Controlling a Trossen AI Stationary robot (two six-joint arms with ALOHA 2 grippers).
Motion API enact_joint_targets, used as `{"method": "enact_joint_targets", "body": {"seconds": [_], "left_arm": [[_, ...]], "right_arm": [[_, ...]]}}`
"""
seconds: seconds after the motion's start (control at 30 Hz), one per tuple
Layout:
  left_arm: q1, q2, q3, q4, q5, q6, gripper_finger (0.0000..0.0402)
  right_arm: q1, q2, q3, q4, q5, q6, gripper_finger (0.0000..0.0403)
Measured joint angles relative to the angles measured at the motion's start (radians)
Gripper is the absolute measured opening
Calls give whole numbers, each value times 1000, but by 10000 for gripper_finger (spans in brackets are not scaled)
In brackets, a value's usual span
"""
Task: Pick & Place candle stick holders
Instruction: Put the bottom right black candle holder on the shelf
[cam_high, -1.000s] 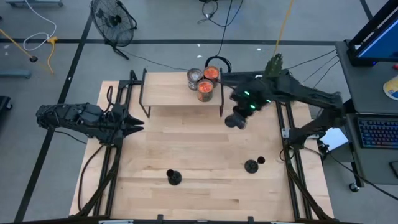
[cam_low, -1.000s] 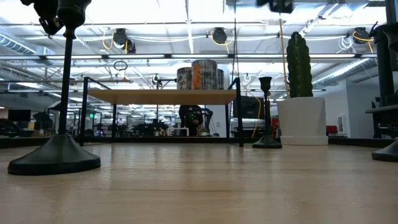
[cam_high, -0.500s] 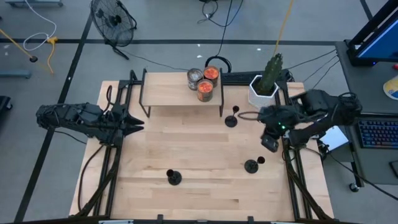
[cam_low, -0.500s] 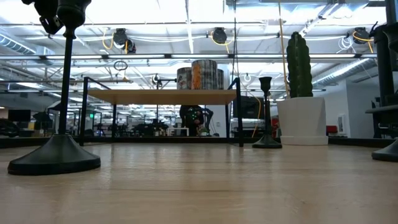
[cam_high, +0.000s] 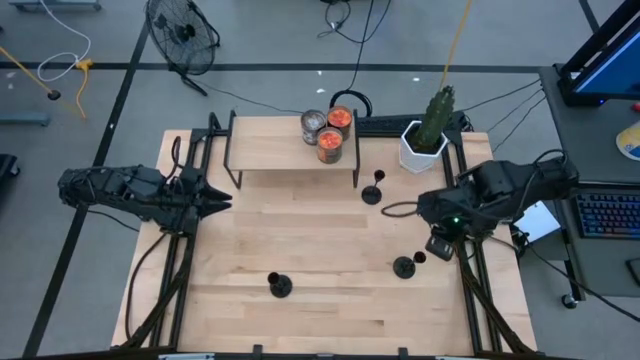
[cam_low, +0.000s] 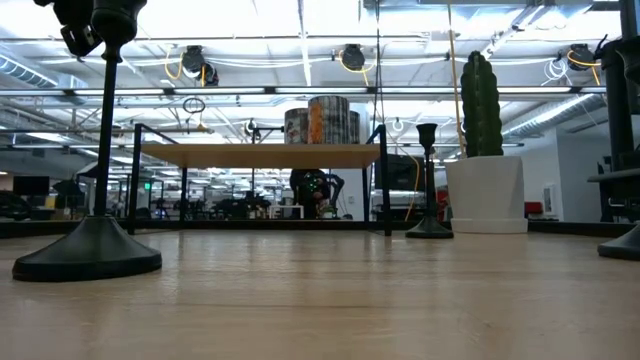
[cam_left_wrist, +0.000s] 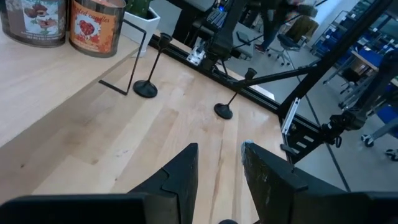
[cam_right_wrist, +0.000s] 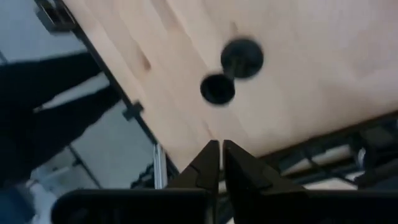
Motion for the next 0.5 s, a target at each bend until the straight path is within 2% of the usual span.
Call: {"method": "enact_joint_targets", "body": {"seconds": [0.2, 0.33, 0.5], "left_arm": [[0, 0, 0, 0, 0, 3, 131], [0, 0, 0, 0, -1, 23, 131], [0, 0, 0, 0, -22, 69, 131]], "right_arm": [[20, -50, -120, -3, -45, 31, 68], [13, -89, -174, 18, -30, 67, 116], [9, -118, -227, 123, -6, 142, 170]]}}
